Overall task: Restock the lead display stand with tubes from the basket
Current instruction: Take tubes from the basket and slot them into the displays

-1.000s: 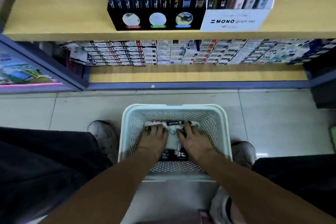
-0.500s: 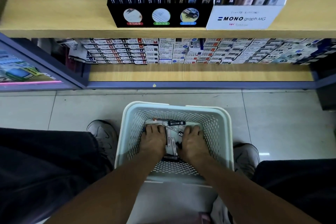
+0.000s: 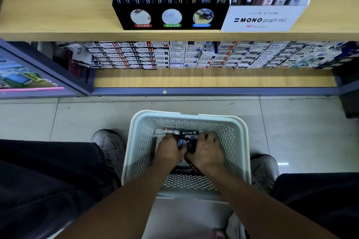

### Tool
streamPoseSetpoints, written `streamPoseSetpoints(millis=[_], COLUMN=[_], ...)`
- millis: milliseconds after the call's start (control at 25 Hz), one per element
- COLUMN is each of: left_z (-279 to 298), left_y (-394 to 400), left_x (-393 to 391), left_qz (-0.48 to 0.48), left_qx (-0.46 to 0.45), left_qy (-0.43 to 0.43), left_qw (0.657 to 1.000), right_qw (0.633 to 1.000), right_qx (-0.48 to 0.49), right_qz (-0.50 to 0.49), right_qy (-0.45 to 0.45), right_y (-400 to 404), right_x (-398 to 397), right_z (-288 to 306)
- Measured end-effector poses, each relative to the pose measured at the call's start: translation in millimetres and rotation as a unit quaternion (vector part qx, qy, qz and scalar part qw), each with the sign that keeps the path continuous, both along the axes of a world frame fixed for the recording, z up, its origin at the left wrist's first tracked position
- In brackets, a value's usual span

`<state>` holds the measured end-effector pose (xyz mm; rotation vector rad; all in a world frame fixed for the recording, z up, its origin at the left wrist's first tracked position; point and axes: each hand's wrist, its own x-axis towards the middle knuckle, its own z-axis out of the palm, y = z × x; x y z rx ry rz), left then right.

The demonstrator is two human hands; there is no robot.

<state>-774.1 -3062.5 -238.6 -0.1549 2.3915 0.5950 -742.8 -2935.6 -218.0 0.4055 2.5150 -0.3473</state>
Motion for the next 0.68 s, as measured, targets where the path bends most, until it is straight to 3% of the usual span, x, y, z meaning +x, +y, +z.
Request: streamPoseSetpoints(millis=[80, 160, 400, 680], left_z=[-1.1, -0.3, 2.4, 1.8], left_y=[3.6, 8.0, 17.8, 32.3], left_x=[4.8, 5.7, 2.4, 1.1], left_qz=[0.019, 0.021, 0.12, 0.297], left_qx=[-0.005, -0.015, 0.017, 0.147], left_qy=[-0.017, -0.025, -0.079, -0.138], left_qw=[1.0, 0.999, 0.989, 0.933], right_qw=[0.997, 0.996, 0.977, 0.913], right_qx=[0.055, 0.052, -0.133, -0.307], right_qz=[0.038, 0.051, -0.159, -0.248], right_qy=[-0.024, -0.042, -0.051, -0.105], right_y=[1.0, -3.2, -8.5, -4.5], right_x=[3.6, 4.1, -5.4, -18.3], right_z=[-1.9, -8.0, -9.2, 3.5])
